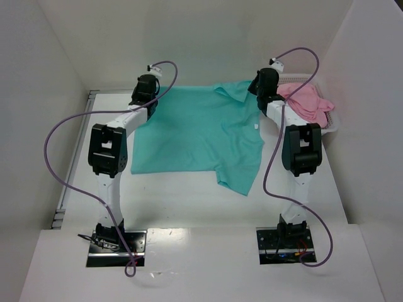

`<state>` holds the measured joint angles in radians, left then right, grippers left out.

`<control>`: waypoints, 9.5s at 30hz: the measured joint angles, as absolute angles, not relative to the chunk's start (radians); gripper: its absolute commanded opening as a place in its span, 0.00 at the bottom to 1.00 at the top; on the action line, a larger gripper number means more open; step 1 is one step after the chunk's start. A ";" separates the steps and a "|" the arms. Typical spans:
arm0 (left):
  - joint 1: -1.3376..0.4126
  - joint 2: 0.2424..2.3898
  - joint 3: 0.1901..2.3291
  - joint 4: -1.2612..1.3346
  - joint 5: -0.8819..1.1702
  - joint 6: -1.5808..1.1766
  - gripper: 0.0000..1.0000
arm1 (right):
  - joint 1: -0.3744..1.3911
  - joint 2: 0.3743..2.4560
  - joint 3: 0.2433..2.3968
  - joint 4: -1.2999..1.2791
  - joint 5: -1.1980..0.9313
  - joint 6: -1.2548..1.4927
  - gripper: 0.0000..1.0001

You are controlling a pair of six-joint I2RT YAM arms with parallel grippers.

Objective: Fold and stack the t-shirts
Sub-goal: Flatten out the tshirt, then fold the flattened tshirt in 1/3 of the way

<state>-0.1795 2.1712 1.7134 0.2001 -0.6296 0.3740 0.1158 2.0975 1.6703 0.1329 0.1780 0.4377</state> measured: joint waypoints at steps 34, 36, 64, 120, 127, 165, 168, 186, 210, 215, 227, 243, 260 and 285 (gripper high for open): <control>-0.156 2.231 1.646 0.125 -0.554 0.258 0.00 | 0.107 2.207 1.681 0.090 0.065 0.403 0.00; -0.157 2.224 1.613 0.109 -0.551 0.247 0.00 | 0.107 2.199 1.649 0.089 0.060 0.403 0.00; -0.176 2.173 1.705 0.038 -0.634 0.266 0.00 | 0.078 2.131 1.613 0.056 -0.012 0.429 0.00; -0.154 2.159 1.610 0.199 -0.643 0.244 0.00 | 0.077 2.172 1.785 -0.019 -0.040 0.421 0.00; -0.154 2.170 1.599 0.191 -0.640 0.227 0.00 | 0.077 2.185 1.783 -0.018 -0.041 0.421 0.00; -0.192 2.232 1.564 -0.099 -0.645 0.263 0.00 | 0.048 2.314 1.775 -0.128 -0.049 0.422 0.06; -0.193 2.232 1.564 -0.104 -0.645 0.264 0.00 | 0.048 2.314 1.775 -0.141 -0.056 0.419 0.11; -0.205 2.238 1.579 -0.141 -0.648 0.281 0.45 | 0.027 2.296 1.722 -0.151 -0.149 0.399 0.40; -0.171 2.107 1.610 -0.144 -0.500 0.081 0.85 | 0.026 2.181 1.648 -0.094 -0.278 0.398 0.45; -0.146 2.107 1.610 -0.137 -0.434 0.032 0.92 | 0.026 2.185 1.648 -0.102 -0.273 0.391 0.45; -0.127 2.114 1.668 -0.142 -0.379 -0.039 1.00 | 0.027 2.185 1.570 -0.104 -0.278 0.393 0.50; -0.109 2.122 1.668 -0.141 -0.332 -0.059 1.00 | 0.045 2.230 1.582 -0.099 -0.333 0.396 0.44; -0.095 2.139 1.676 -0.140 -0.274 -0.060 1.00 | 0.070 2.273 1.644 -0.128 -0.340 0.426 0.04; -0.265 2.248 1.818 -0.113 0.013 -0.230 1.00 | 0.070 2.187 1.512 -0.140 -0.324 0.441 0.03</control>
<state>-0.2649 2.2482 1.8183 -0.1127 0.0132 -0.2302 0.0696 2.1872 1.5116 -0.1398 -0.3241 0.4408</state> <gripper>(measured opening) 0.995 0.035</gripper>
